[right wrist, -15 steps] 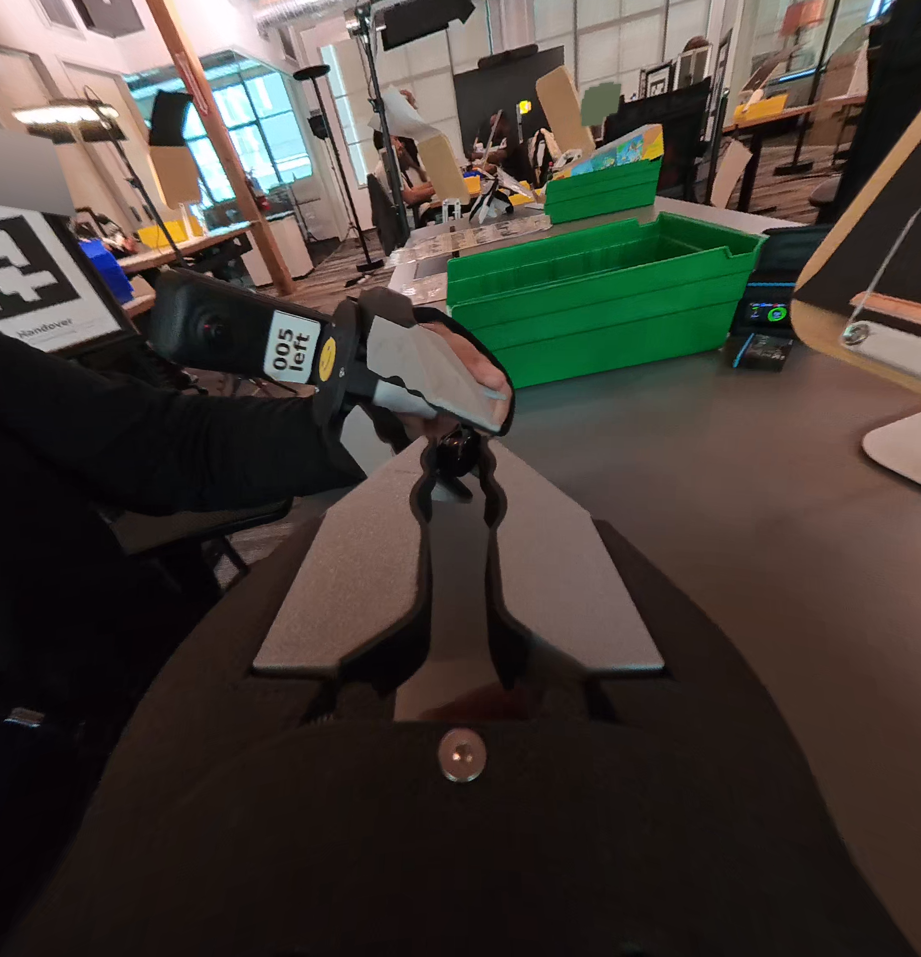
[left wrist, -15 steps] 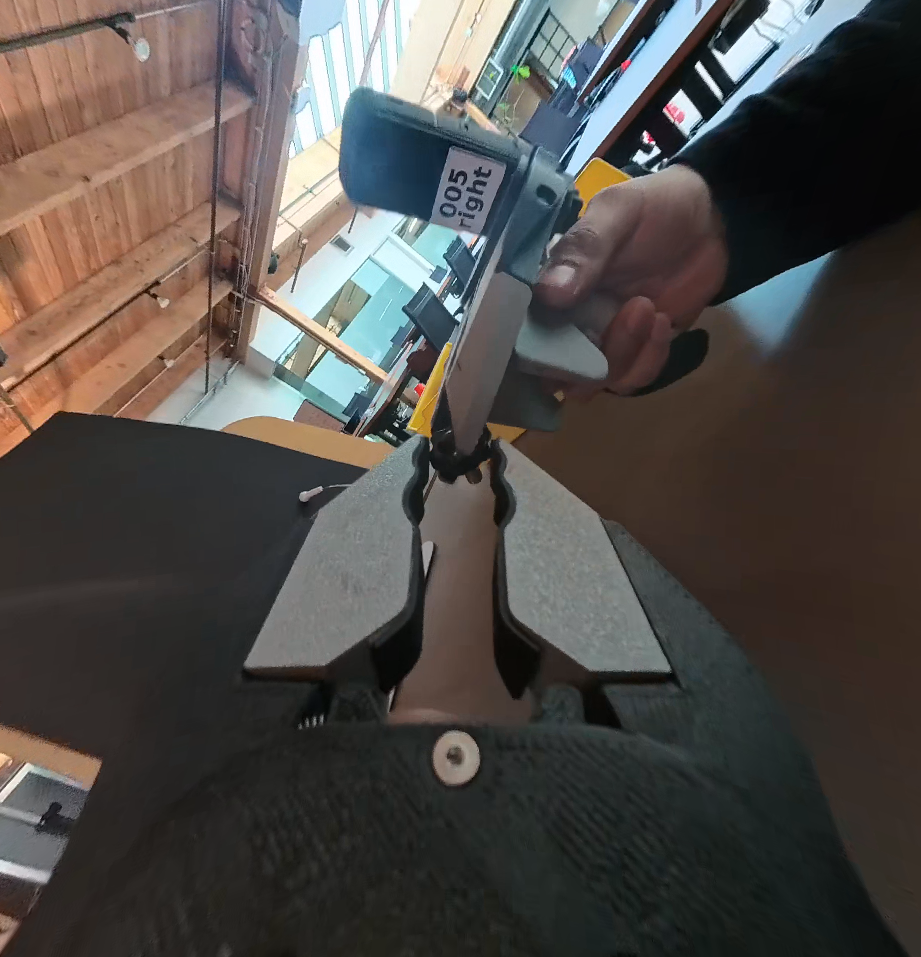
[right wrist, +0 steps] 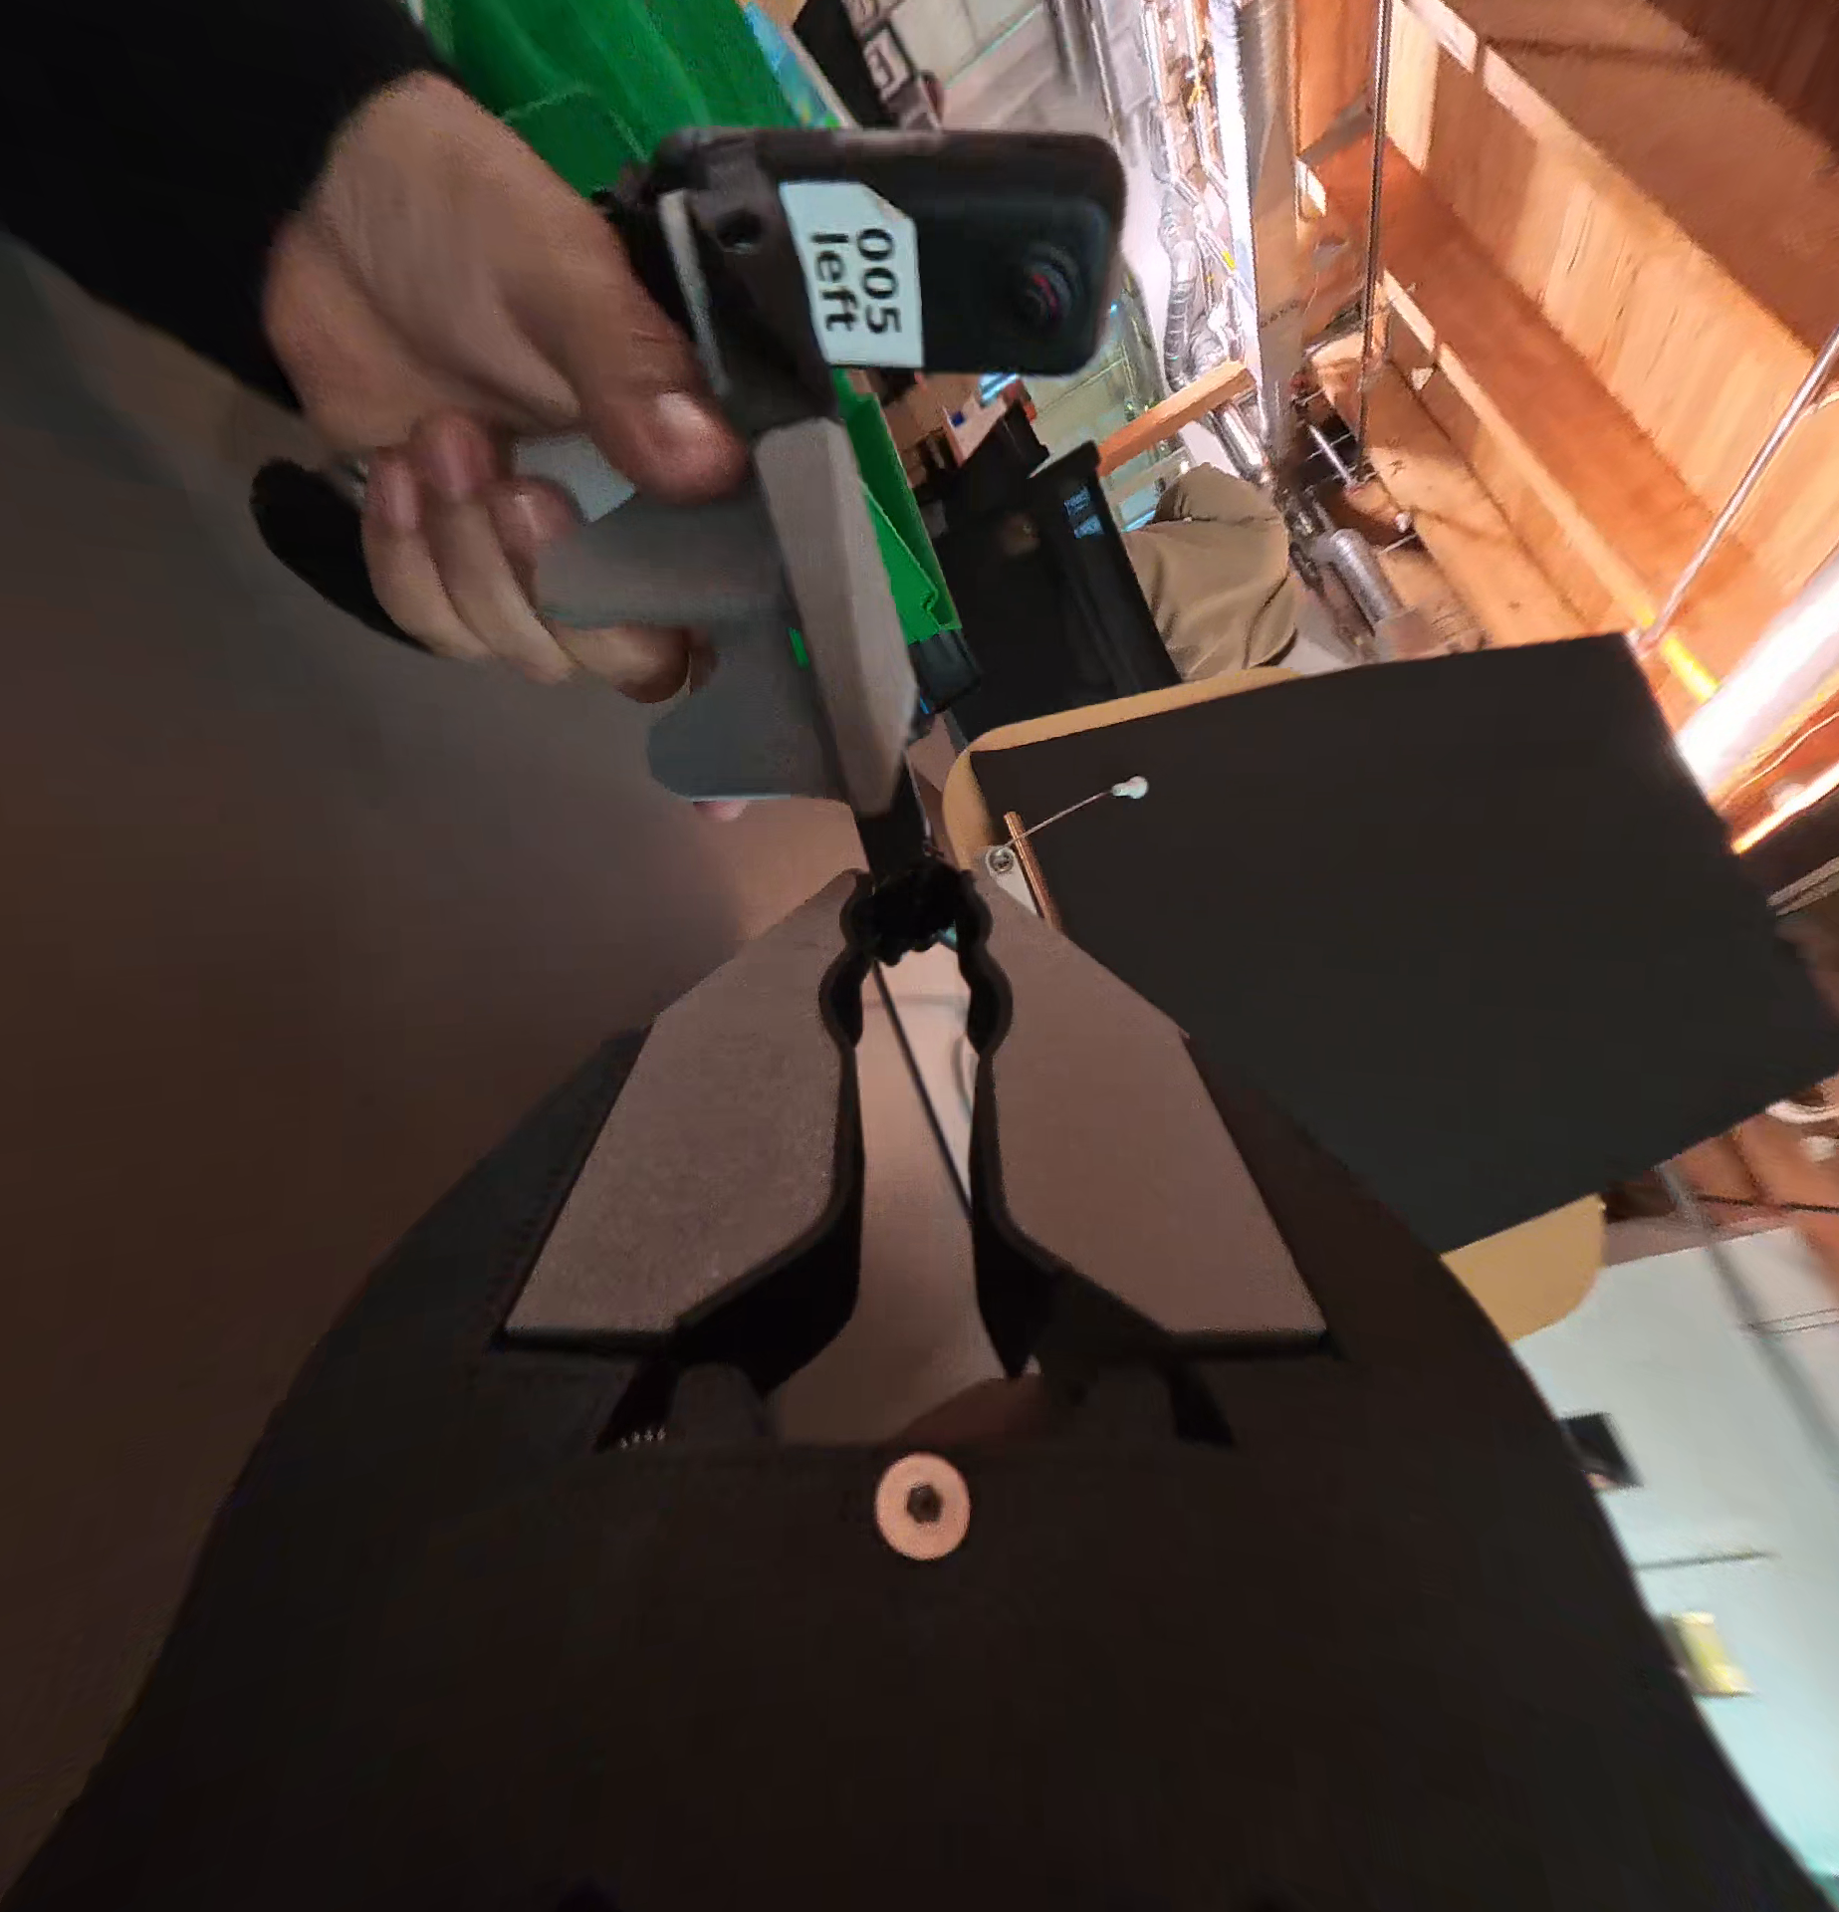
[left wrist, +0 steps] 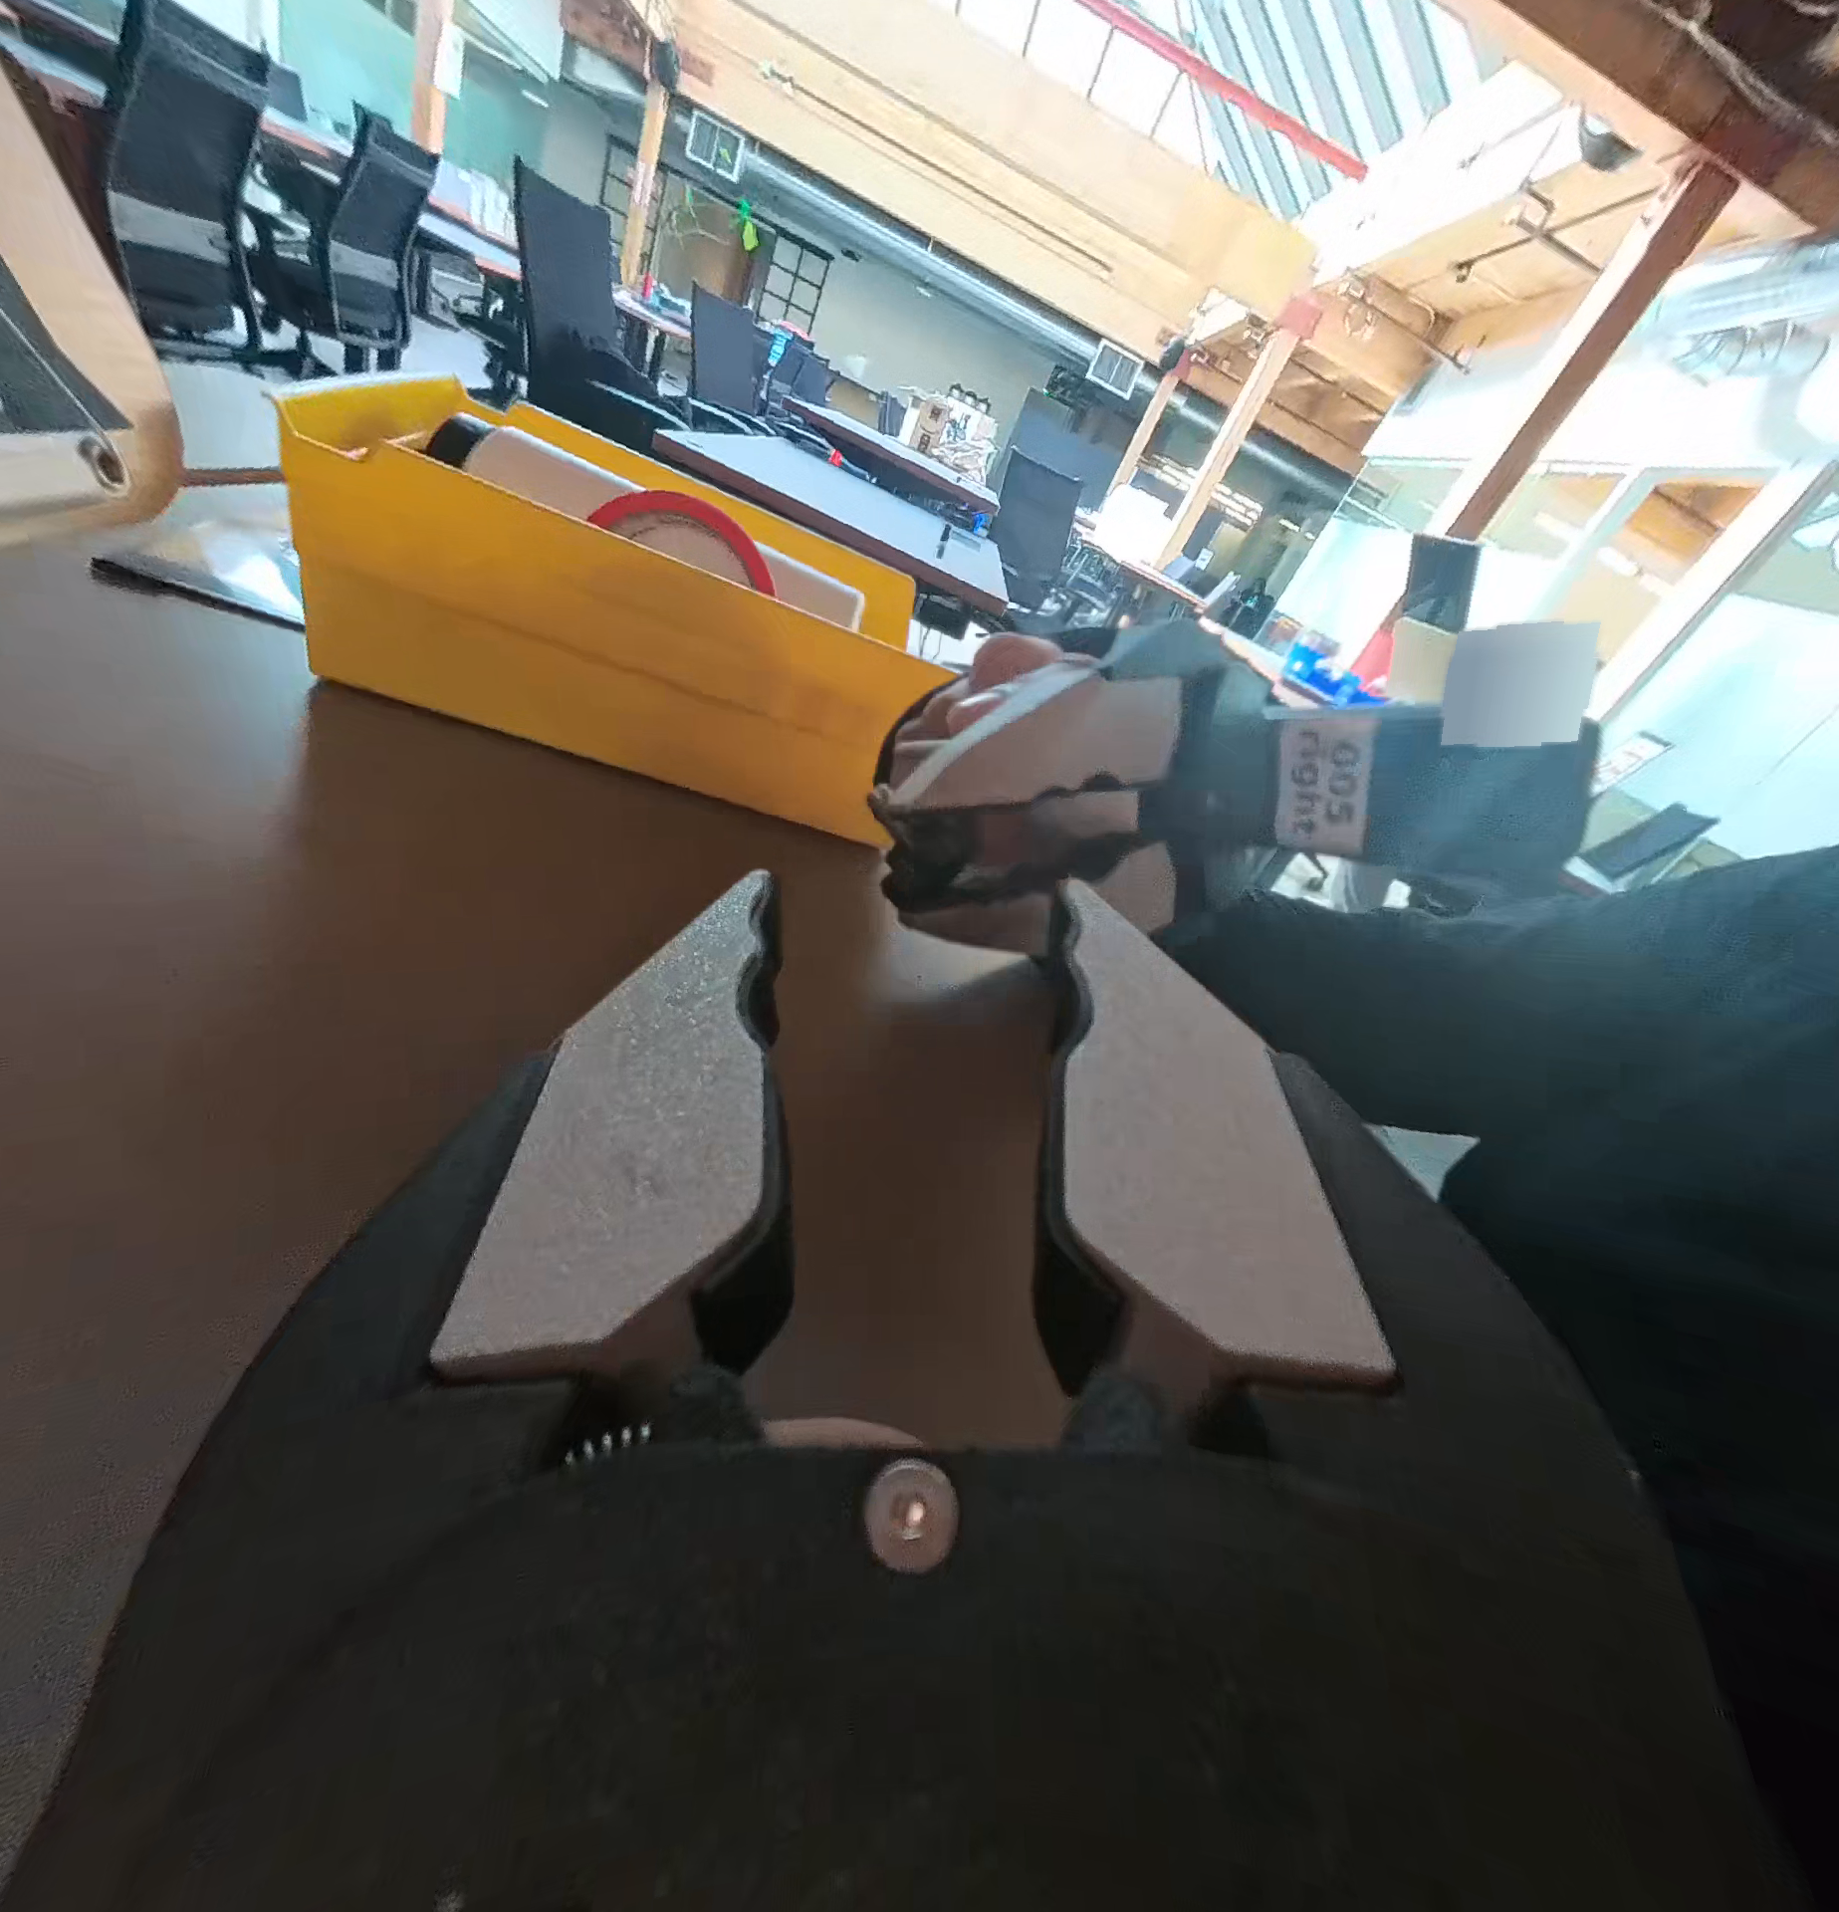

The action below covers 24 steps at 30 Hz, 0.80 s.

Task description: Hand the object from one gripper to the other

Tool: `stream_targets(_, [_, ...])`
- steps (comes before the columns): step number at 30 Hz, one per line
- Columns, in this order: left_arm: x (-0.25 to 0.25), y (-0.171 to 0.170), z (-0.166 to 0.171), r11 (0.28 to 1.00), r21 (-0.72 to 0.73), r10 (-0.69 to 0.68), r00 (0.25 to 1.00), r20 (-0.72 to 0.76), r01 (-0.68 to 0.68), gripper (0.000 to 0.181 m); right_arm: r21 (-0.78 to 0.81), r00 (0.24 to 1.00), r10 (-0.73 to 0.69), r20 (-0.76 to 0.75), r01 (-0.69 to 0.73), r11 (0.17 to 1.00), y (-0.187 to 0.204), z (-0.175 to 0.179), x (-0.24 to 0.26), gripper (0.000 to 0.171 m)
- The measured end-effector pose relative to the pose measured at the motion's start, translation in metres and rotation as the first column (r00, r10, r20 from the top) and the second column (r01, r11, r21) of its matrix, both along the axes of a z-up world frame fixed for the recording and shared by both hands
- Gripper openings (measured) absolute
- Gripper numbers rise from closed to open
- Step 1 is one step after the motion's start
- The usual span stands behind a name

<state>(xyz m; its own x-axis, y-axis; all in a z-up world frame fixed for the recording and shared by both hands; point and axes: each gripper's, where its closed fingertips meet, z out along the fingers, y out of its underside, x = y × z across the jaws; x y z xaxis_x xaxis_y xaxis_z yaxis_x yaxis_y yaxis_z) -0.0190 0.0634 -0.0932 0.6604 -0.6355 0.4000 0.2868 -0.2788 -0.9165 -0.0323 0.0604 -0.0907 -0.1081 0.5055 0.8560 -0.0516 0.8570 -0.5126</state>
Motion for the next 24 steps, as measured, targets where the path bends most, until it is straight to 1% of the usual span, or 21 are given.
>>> stream_targets(2, [0.003,0.002,-0.001,1.0,-0.005,0.001,1.0,0.007,-0.001,0.047,0.067,1.0,-0.015,0.001,0.014,0.998,-0.006,-0.005,-0.003,0.012])
stream_targets(3, [0.006,0.003,-0.002,1.0,-0.005,0.001,1.0,0.003,-0.001,0.039,0.087,1.0,-0.021,0.006,0.021,0.996,-0.009,-0.007,-0.005,0.012])
stream_targets(4, [0.009,0.004,-0.004,1.0,-0.008,-0.004,1.0,-0.015,0.004,0.026,0.103,0.999,-0.037,0.005,0.036,0.994,-0.009,-0.009,-0.007,0.012])
stream_targets(5, [0.009,0.007,-0.009,1.0,-0.019,0.023,0.998,-0.052,-0.024,0.02,0.118,0.998,-0.056,0.002,0.055,0.991,-0.008,-0.01,-0.008,0.012])
stream_targets(8, [0.006,0.01,-0.02,0.998,-0.037,0.046,0.989,-0.138,-0.052,0.02,0.142,0.997,-0.077,0.025,0.073,0.987,-0.004,-0.017,-0.011,0.012])
stream_targets(10, [0.001,0.012,-0.025,0.996,-0.052,0.069,0.982,-0.174,-0.079,0.019,0.159,0.995,-0.1,0.025,0.095,0.983,0.0,-0.02,-0.012,0.018])
stream_targets(11, [-0.001,0.012,-0.024,0.996,-0.023,0.085,0.974,-0.208,-0.092,0.019,0.158,0.994,-0.108,0.011,0.105,0.982,0.002,-0.018,-0.012,0.022])
stream_targets(13, [-0.013,0.014,-0.018,0.985,0.046,0.171,0.947,-0.271,-0.164,0.019,0.099,0.995,-0.101,-0.003,0.101,0.99,0.006,-0.014,-0.01,0.021])
stream_targets(15, [-0.03,0.017,-0.01,0.949,0.175,0.309,0.872,-0.379,-0.261,0.018,-0.086,0.998,-0.051,0.04,0.054,0.995,0.008,-0.01,-0.007,0.021])
stream_targets(16, [-0.033,0.016,-0.004,0.929,0.249,0.358,0.831,-0.427,-0.272,0.018,-0.212,0.996,-0.006,0.088,0.025,0.977,0.009,-0.01,-0.006,0.022])
stream_targets(17, [-0.034,0.014,0.0,0.909,0.311,0.4,0.79,-0.464,-0.278,0.018,-0.341,0.99,0.047,0.133,0.001,0.94,0.009,-0.01,-0.005,0.026])
stream_targets(18, [-0.036,0.014,0.003,0.886,0.367,0.445,0.739,-0.506,-0.282,0.019,-0.467,0.979,0.109,0.171,-0.017,0.884,0.009,-0.01,-0.004,0.031])
stream_targets(20, [-0.031,0.011,0.006,0.846,0.477,0.508,0.633,-0.585,-0.238,0.018,-0.668,0.945,0.247,0.215,-0.042,0.743,0.005,-0.008,0.0,0.035])
stream_targets(22, [-0.017,0.008,0.007,0.817,0.558,0.534,0.558,-0.635,-0.148,0.019,-0.789,0.912,0.354,0.208,-0.057,0.611,0.001,-0.003,0.003,0.042])
stream_targets(24, [-0.003,0.007,0.004,0.799,0.596,0.546,0.505,-0.668,-0.076,0.019,-0.87,0.879,0.444,0.174,-0.075,0.488,-0.005,0.004,0.006,0.041])
